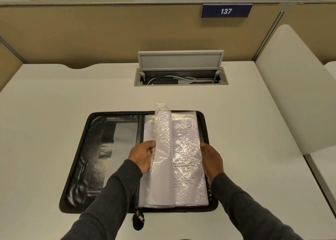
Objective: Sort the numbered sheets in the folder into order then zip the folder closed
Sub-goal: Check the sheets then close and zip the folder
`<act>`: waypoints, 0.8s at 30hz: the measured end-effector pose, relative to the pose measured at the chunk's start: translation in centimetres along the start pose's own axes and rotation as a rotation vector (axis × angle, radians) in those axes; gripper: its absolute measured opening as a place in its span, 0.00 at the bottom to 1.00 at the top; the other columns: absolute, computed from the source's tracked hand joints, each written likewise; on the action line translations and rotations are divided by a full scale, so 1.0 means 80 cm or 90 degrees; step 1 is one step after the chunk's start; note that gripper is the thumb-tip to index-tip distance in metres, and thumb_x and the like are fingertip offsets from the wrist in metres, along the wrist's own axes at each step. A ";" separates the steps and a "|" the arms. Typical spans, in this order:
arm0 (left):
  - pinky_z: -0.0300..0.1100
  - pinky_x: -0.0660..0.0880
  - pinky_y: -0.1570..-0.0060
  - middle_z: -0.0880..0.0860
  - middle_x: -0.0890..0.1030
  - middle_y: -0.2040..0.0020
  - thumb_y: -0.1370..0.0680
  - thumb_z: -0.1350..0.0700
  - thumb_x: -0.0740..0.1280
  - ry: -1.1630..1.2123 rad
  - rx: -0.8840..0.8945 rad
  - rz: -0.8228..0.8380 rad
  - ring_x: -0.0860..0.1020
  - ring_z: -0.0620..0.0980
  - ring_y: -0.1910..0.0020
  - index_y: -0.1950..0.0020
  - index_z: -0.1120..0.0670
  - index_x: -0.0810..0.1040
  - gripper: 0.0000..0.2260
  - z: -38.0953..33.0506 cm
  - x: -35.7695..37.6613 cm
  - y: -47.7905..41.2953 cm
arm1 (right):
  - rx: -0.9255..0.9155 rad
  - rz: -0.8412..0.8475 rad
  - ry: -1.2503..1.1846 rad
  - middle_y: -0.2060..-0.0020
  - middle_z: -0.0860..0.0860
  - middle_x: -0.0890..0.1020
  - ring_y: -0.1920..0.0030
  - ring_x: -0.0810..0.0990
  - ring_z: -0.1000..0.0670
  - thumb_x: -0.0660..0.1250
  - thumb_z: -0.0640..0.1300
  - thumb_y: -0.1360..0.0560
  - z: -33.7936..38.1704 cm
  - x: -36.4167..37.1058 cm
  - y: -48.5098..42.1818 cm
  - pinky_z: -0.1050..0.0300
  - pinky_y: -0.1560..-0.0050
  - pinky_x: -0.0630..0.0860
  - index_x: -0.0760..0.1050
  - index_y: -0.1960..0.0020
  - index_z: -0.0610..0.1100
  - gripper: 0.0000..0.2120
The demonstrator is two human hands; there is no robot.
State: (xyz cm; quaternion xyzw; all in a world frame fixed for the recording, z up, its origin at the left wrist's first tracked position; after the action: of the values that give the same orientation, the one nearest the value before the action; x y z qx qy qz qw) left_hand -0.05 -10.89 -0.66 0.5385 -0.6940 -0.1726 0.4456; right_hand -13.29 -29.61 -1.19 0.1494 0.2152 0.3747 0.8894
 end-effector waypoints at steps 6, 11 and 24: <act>0.49 0.82 0.59 0.62 0.82 0.57 0.21 0.68 0.62 -0.105 0.018 0.036 0.81 0.55 0.63 0.52 0.64 0.79 0.06 0.003 0.003 -0.002 | -0.051 0.007 0.045 0.59 0.58 0.79 0.55 0.77 0.54 0.56 0.51 0.15 0.006 -0.004 0.006 0.64 0.53 0.71 0.77 0.51 0.44 0.15; 0.50 0.81 0.60 0.58 0.82 0.62 0.23 0.67 0.68 -0.147 0.017 0.053 0.80 0.54 0.64 0.56 0.61 0.76 0.03 0.007 0.009 0.003 | -0.088 0.024 0.092 0.52 0.59 0.77 0.49 0.73 0.55 0.57 0.47 0.15 0.005 -0.005 0.007 0.62 0.42 0.67 0.78 0.38 0.45 0.13; 0.54 0.79 0.50 0.59 0.82 0.55 0.23 0.61 0.70 -0.145 0.016 0.041 0.80 0.56 0.58 0.54 0.59 0.76 0.03 0.009 0.013 0.008 | -0.153 -0.017 0.143 0.46 0.53 0.78 0.46 0.77 0.51 0.64 0.45 0.18 0.007 -0.005 0.011 0.51 0.37 0.77 0.77 0.43 0.46 0.07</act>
State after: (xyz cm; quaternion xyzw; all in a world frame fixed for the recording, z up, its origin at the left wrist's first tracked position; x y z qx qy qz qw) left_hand -1.06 -11.77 -0.15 0.4981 -0.7593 -0.2093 0.3626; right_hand -13.77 -29.36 -0.28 -0.0040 0.2688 0.4000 0.8762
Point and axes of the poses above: each hand's wrist, its own y-axis away from the middle knuckle, its own x-axis out of the palm, z = x × y, the point moved 2 cm from there along -y, towards the middle knuckle
